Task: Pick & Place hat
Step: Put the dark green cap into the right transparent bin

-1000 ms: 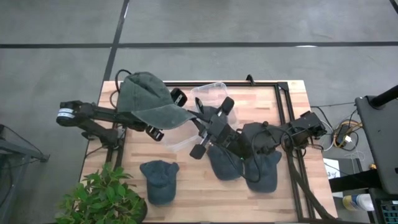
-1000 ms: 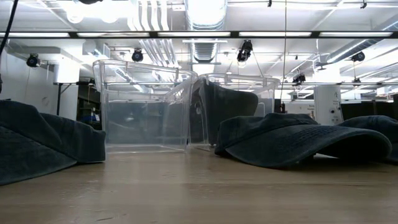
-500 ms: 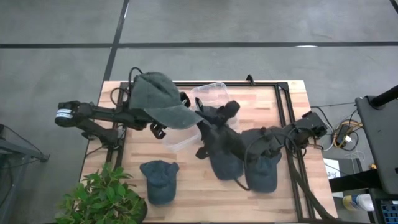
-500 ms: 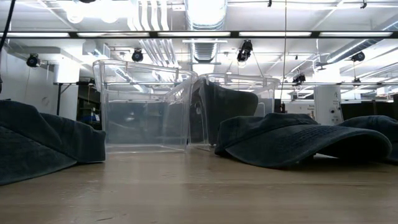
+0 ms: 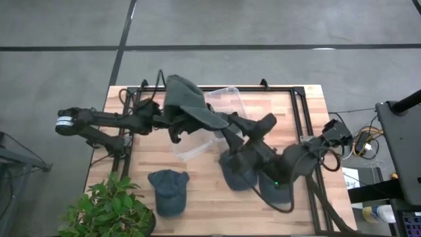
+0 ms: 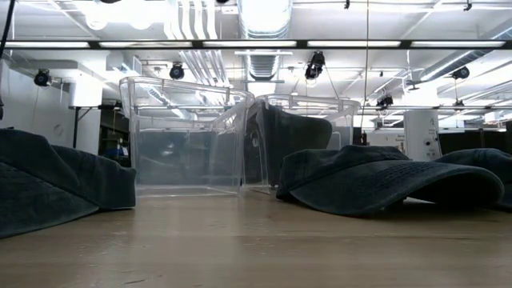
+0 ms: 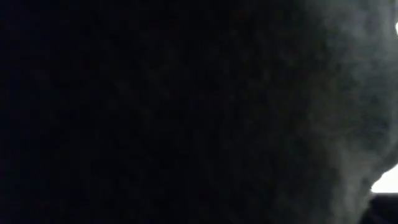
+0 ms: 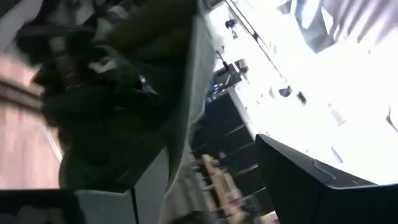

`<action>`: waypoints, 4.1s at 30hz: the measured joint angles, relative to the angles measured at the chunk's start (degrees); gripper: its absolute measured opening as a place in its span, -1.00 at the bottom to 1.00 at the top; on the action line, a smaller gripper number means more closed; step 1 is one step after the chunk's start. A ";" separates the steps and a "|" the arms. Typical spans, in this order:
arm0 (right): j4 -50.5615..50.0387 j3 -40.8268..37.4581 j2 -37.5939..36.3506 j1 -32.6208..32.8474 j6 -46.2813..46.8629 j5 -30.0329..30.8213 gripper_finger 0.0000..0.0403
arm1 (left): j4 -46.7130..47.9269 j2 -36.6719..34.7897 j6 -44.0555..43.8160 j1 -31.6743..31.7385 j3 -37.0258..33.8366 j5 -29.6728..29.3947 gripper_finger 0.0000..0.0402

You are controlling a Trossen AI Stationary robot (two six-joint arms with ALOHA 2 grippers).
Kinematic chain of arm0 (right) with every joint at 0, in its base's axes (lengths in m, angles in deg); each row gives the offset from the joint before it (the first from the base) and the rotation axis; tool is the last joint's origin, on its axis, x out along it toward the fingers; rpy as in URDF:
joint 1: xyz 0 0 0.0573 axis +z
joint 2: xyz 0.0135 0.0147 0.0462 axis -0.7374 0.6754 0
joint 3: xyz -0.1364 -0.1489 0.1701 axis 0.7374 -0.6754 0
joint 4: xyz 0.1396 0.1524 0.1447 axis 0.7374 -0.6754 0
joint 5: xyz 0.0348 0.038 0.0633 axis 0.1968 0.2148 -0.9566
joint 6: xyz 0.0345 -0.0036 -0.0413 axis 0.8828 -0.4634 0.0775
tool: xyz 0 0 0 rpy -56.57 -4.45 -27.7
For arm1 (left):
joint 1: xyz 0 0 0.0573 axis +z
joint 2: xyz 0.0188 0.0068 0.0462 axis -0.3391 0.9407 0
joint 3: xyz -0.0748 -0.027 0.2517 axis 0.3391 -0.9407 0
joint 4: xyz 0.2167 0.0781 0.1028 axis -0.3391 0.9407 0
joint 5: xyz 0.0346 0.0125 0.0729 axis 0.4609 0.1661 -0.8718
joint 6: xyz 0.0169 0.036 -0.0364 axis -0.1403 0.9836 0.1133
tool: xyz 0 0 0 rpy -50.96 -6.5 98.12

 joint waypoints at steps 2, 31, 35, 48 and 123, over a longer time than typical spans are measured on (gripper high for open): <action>-2.71 0.00 0.02 0.61 -0.09 0.05 0.15 | 4.80 -1.13 -2.37 1.73 0.84 -0.12 -0.97; -33.94 -25.61 0.28 -0.05 18.83 9.57 0.11 | 31.60 -3.73 -20.24 11.33 2.43 17.34 -0.95; -33.97 -29.32 0.30 -0.22 18.79 9.74 0.11 | 36.91 -3.33 -19.37 10.96 2.36 17.24 -0.97; -33.66 -31.26 0.30 -0.20 20.34 12.06 0.11 | 39.88 -1.02 -20.03 6.46 2.34 15.63 -0.96; -34.64 -36.61 -5.97 -16.39 31.22 13.68 -0.96 | 40.31 -14.29 -8.37 2.22 3.39 13.36 -0.17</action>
